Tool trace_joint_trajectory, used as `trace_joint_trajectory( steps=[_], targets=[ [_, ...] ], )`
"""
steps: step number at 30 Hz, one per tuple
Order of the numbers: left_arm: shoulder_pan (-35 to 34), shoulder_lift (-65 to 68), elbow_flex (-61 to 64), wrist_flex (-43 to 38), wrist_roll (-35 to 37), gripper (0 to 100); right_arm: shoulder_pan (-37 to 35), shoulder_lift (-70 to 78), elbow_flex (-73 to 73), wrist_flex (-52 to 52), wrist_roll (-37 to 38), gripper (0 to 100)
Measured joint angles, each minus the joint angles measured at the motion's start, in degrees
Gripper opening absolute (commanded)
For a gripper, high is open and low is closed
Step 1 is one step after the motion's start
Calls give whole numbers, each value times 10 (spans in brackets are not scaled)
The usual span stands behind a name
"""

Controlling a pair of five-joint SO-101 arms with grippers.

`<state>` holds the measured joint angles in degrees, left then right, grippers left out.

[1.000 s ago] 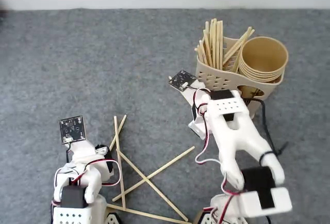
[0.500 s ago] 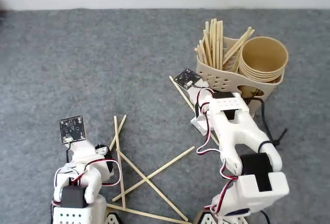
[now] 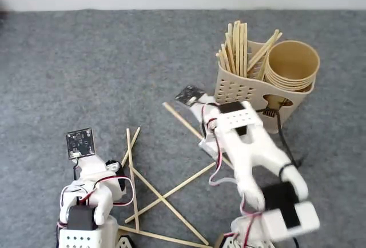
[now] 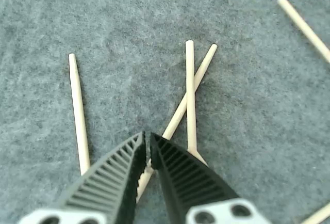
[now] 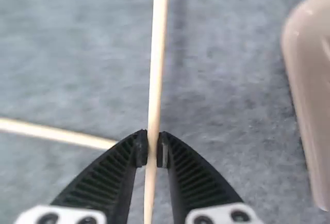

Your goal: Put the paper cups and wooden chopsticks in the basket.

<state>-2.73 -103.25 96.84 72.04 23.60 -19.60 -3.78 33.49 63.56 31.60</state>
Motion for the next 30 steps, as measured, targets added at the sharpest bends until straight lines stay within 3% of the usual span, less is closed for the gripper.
trace_joint_trajectory(
  steps=[8,16,21,30],
  targets=[
    [0,0,0,0,0,14,-63,-233,0,98,-46,8],
    [0,0,0,0,0,14,-57,-437,-10,84,-86,8],
    [0,0,0,0,0,14,-13,-453,-73,24,-126,8],
    [0,0,0,0,0,14,75,-457,-71,-197,-177,8]
  ],
)
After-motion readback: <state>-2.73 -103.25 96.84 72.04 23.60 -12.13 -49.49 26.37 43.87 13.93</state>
